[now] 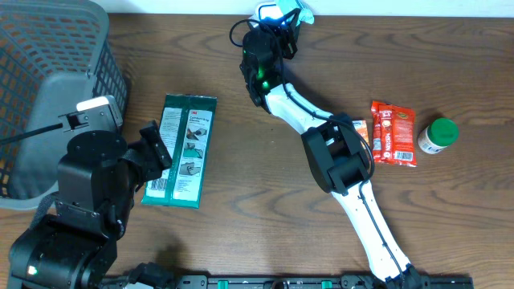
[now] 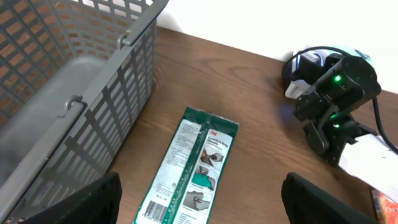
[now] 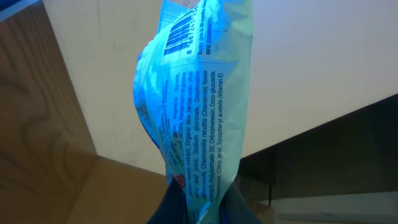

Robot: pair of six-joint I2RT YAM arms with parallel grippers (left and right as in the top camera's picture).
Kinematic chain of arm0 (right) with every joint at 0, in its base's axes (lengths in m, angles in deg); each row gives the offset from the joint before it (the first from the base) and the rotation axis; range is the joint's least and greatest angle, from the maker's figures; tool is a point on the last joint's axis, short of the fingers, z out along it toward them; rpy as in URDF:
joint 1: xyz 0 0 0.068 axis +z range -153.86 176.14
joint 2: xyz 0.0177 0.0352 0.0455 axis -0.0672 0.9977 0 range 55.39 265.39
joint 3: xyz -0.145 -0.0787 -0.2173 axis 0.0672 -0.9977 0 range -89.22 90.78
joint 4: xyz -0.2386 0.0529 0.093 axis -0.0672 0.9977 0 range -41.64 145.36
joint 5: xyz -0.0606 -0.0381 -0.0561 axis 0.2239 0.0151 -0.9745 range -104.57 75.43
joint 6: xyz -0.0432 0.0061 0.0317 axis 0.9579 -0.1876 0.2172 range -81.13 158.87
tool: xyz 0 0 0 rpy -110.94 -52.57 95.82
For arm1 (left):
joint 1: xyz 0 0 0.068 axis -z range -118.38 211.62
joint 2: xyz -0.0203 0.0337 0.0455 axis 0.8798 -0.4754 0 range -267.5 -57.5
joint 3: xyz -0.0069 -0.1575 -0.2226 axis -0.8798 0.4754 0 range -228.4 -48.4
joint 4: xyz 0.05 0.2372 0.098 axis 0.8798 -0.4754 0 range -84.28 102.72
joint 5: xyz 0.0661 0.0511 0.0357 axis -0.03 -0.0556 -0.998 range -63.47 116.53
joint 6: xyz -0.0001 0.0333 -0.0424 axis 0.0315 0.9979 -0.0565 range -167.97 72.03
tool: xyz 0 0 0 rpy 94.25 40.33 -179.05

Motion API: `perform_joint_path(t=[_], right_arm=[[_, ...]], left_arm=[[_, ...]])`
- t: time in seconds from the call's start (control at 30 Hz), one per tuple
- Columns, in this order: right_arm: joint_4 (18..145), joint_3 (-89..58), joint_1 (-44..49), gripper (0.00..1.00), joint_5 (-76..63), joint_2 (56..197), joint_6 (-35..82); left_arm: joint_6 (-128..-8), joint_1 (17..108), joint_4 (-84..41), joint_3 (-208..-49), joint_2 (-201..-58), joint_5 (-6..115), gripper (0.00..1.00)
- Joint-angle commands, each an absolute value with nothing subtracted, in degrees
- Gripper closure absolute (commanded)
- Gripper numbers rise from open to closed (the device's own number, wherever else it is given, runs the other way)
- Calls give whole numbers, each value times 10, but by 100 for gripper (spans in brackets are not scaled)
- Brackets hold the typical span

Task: Scan the item barcode
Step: 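Hold the wipes pouch up in front of the white scanner, then carry the wipes pouch right and drop it on the red packets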

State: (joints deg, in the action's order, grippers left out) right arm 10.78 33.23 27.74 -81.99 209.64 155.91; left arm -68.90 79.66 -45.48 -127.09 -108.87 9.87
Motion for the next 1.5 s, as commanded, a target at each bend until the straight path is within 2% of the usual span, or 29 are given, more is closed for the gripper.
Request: perform_joint_path(t=[0.0, 0.13, 0.23, 0.33, 0.5, 0.57, 0.73, 0.87, 0.97, 1.13, 1.47], right_arm=[[121, 345, 283, 99, -816, 2087, 1584], [118, 345, 288, 99, -813, 2079, 1470], [122, 345, 292, 99, -811, 2040, 1438], [171, 345, 292, 99, -814, 1982, 1369], [468, 345, 295, 99, -796, 1856, 1141], [765, 345, 300, 99, -704, 1761, 904], [1068, 345, 278, 99, -469, 1652, 589], [1239, 345, 208, 99, -244, 1603, 450], [1340, 340, 138, 99, -169, 1602, 421], [1358, 259, 38, 99, -151, 1603, 406], [1195, 19, -79, 98, -167, 1603, 385]], left_arm=[[-684, 795, -455, -1274, -1087, 93, 18], [-684, 795, -455, -1274, -1087, 93, 18], [-684, 795, -455, -1274, -1087, 93, 18], [-684, 795, -456, -1274, -1087, 93, 18], [-684, 795, -456, -1274, -1087, 93, 18], [-684, 795, -456, -1274, -1087, 93, 18], [-684, 795, -456, -1274, -1087, 93, 18], [-684, 795, -456, -1274, -1087, 93, 18], [-684, 795, -455, -1274, -1087, 93, 18], [-684, 795, -455, -1274, -1087, 93, 18], [-684, 795, -456, -1274, -1087, 93, 18]])
